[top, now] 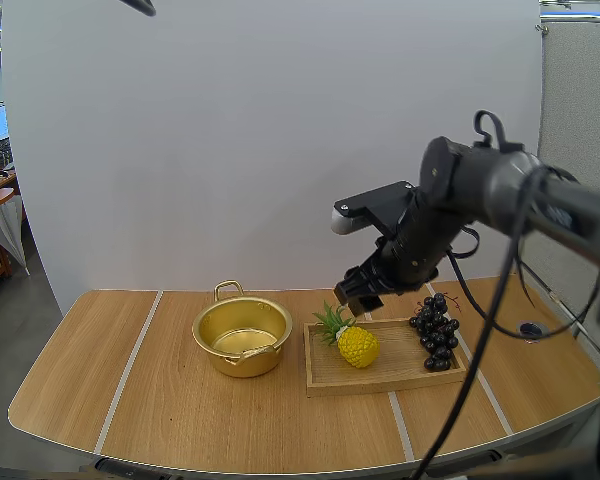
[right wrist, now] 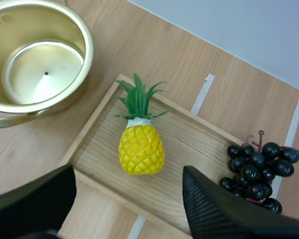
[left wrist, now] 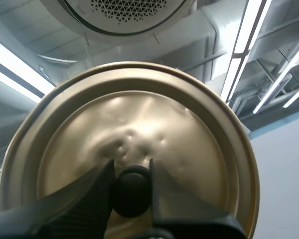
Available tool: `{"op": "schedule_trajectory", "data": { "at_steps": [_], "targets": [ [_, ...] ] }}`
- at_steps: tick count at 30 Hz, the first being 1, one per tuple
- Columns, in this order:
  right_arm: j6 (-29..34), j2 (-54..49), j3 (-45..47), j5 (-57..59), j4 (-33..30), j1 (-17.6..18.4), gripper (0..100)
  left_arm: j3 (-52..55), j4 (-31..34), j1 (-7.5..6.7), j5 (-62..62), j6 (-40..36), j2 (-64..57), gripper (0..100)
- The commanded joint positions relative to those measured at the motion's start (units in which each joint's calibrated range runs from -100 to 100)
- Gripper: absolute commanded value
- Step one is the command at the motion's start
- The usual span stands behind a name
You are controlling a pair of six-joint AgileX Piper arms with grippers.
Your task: Open the pot, put the pineapple inside, and close it
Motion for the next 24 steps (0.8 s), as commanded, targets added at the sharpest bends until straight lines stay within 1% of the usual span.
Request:
{"op": "schedule_trajectory", "data": {
  "at_steps": [1,8,13,24],
  "targets": [
    [-2.6,5.8,-5.0,0.7,1.7,0.0,100,-0.4,0.4,-0.11,-6.4,-0.4,-0.3,0],
    [-4.6,15.1,-6.2,1.1,2.0,0.0,100,-0.4,0.4,-0.11,-6.2,-0.4,-0.3,0],
    [-5.7,19.9,-6.2,0.6,2.1,0.0,100,-0.4,0.4,-0.11,-6.2,-0.4,-0.3,0],
    [-7.9,25.3,-6.2,-5.0,2.1,0.0,100,-0.4,0.4,-0.11,-6.2,-0.4,-0.3,0]
  ]
}}
